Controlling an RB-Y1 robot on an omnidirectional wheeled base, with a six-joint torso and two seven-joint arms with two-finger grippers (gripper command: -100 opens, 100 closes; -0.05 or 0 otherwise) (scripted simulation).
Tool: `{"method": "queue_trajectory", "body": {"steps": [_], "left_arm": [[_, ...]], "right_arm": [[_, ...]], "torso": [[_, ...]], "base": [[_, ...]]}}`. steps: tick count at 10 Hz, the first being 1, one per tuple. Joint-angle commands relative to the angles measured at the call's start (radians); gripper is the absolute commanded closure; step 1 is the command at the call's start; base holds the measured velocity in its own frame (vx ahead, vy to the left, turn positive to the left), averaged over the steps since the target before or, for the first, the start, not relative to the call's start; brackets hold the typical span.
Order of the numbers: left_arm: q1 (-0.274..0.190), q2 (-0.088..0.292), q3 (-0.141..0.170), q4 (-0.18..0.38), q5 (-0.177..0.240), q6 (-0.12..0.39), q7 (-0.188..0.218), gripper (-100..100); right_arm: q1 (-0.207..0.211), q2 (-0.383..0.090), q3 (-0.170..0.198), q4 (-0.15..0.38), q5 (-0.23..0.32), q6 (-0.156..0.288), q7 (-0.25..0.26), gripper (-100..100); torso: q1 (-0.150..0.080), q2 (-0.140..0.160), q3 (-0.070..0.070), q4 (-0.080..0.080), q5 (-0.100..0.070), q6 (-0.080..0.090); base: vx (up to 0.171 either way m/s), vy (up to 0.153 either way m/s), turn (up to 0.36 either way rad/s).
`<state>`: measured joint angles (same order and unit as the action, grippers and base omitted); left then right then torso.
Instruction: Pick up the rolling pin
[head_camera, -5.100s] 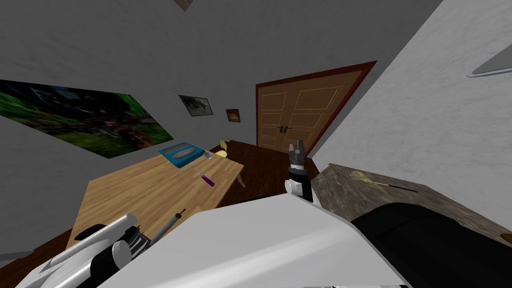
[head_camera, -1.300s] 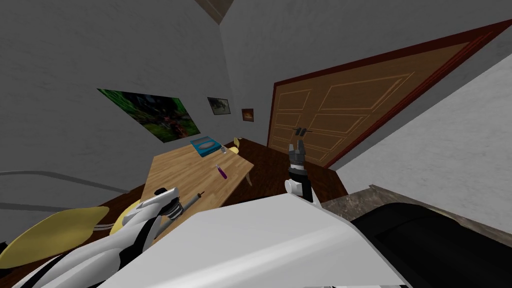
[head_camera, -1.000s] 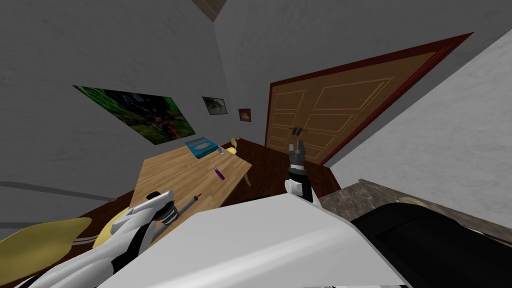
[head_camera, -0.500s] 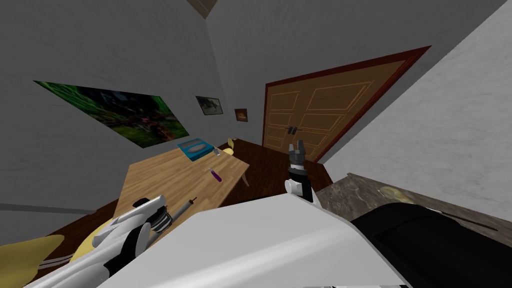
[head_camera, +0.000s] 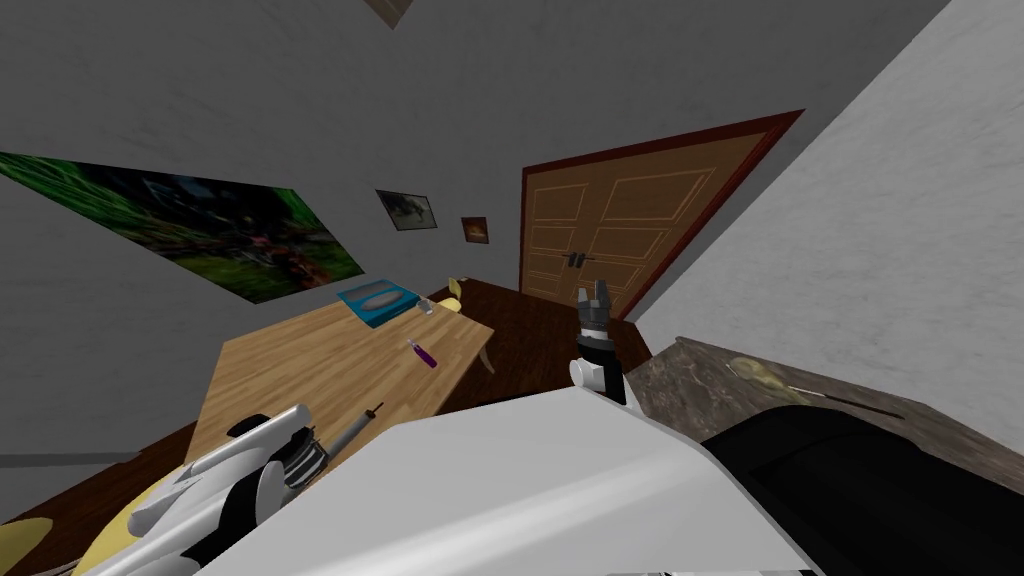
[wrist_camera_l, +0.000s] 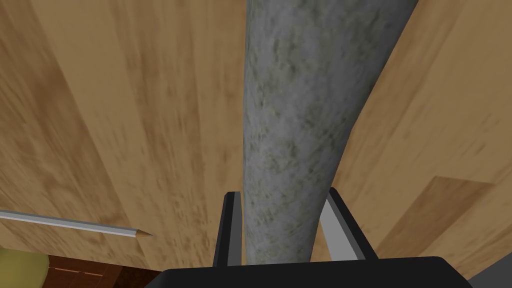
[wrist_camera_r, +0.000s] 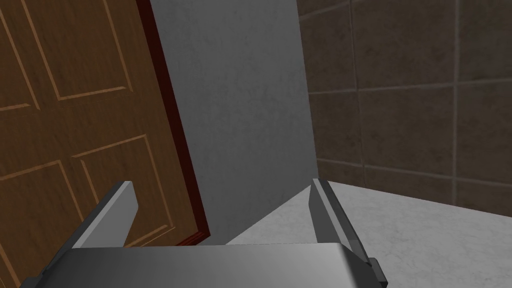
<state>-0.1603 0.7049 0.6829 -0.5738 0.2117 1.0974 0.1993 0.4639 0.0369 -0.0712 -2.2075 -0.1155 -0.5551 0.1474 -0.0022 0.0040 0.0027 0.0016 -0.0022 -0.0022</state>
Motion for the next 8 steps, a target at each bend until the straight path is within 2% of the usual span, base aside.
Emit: {"method": "queue_trajectory", "body": {"steps": [1, 2, 3, 4, 5, 6, 7, 8], "left_arm": [[0.007, 0.003, 0.05, -0.005, -0.014, 0.01, -0.013, 100], [0.007, 0.003, 0.062, -0.005, -0.014, 0.01, -0.013, 100], [0.028, 0.005, 0.099, -0.014, -0.042, 0.019, -0.034, 100], [0.028, 0.005, 0.126, -0.014, -0.042, 0.019, -0.034, 100], [0.028, 0.005, 0.132, -0.014, -0.042, 0.019, -0.034, 100], [0.049, 0.006, 0.173, -0.023, -0.069, 0.029, -0.055, 100], [0.049, 0.006, 0.202, -0.023, -0.069, 0.029, -0.055, 100], [0.049, 0.005, 0.184, -0.031, -0.064, 0.036, -0.052, 100]], "right_arm": [[0.0, 0.0, 0.0, 0.0, 0.0, 0.0, 0.0, 0], [0.0, 0.0, 0.0, 0.0, 0.0, 0.0, 0.0, 0], [0.0, 0.0, 0.0, 0.0, 0.0, 0.0, 0.0, 0], [0.0, 0.0, 0.0, 0.0, 0.0, 0.0, 0.0, 0], [0.0, 0.0, 0.0, 0.0, 0.0, 0.0, 0.0, 0], [0.0, 0.0, 0.0, 0.0, 0.0, 0.0, 0.0, 0], [0.0, 0.0, 0.0, 0.0, 0.0, 0.0, 0.0, 0], [0.0, 0.0, 0.0, 0.0, 0.0, 0.0, 0.0, 0]], "torso": [[0.0, 0.0, 0.0, 0.0, 0.0, 0.0], [0.0, 0.0, 0.0, 0.0, -0.001, 0.0], [0.0, 0.0, 0.0, 0.0, -0.001, -0.001], [0.0, 0.0, 0.0, 0.0, -0.001, 0.0], [0.0, 0.0, 0.0, 0.0, -0.001, -0.001], [0.0, 0.0, 0.0, 0.0, -0.001, -0.001], [-0.001, 0.0, 0.0, 0.001, -0.002, 0.0], [-0.001, 0.0, 0.0, 0.001, -0.002, -0.001]], "base": [[-0.014, -0.017, -0.092], [-0.008, -0.004, 0.007], [-0.011, -0.016, -0.16], [-0.011, -0.013, -0.095], [0.0, 0.0, 0.0], [-0.008, -0.015, -0.177], [-0.011, -0.013, -0.098], [-0.005, -0.005, -0.003]]}}
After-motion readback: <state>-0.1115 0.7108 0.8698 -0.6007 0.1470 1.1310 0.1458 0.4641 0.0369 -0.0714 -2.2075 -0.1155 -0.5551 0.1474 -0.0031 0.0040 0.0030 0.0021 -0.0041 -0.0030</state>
